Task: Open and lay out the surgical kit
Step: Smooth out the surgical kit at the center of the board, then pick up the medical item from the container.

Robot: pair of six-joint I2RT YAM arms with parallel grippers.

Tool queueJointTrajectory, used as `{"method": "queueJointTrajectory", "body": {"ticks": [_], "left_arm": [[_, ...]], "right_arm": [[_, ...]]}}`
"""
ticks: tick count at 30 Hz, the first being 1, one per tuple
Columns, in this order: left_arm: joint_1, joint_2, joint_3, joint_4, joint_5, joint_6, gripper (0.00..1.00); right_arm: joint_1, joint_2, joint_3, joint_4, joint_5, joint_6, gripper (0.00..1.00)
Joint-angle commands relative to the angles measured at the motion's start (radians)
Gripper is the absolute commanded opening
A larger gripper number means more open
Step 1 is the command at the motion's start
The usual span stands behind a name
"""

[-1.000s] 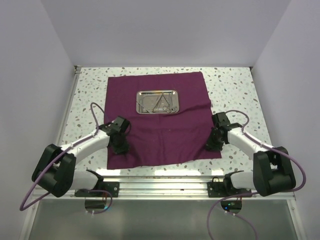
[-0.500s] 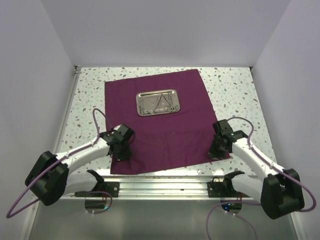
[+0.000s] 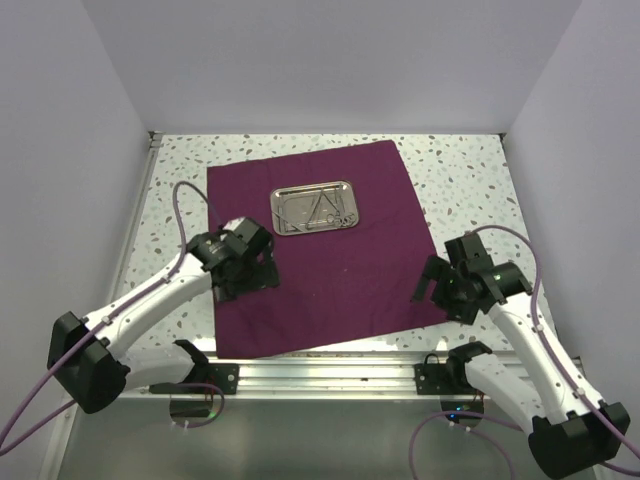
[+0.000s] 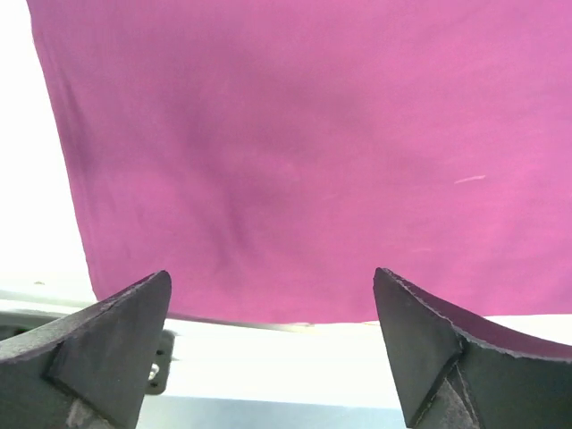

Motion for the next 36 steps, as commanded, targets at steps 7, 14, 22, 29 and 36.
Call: {"method": "queueJointTrajectory", "body": {"ticks": [7,14,22,29,36], "left_arm": [[0.138,0.197,0.400,0.247,-0.008,0.390,0.98],[0.280,0.545,0.656,0.524,0.126,0.569,0.83],[0.284,1.102,1.336,0.186,-0.020,0.623,0.62],[0.272,1.037,1.114,0.228,0.022,0.461,0.45],[0.244,0.935,0.951,0.249,-0.007,0.340,0.48]], "right_arm": [[0.003,0.045,0.292,0.036,-0.007,-0.072,0.98],[0.003,0.206,0.402,0.092,-0.066,-0.171,0.98],[0.004,0.347,0.445,0.145,-0.027,-0.211,0.98],[0.003,0.471,0.480,0.136,-0.022,-0.194,0.98],[0.004,0.499,0.499,0.115,-0.005,-0.271,0.98]]}}
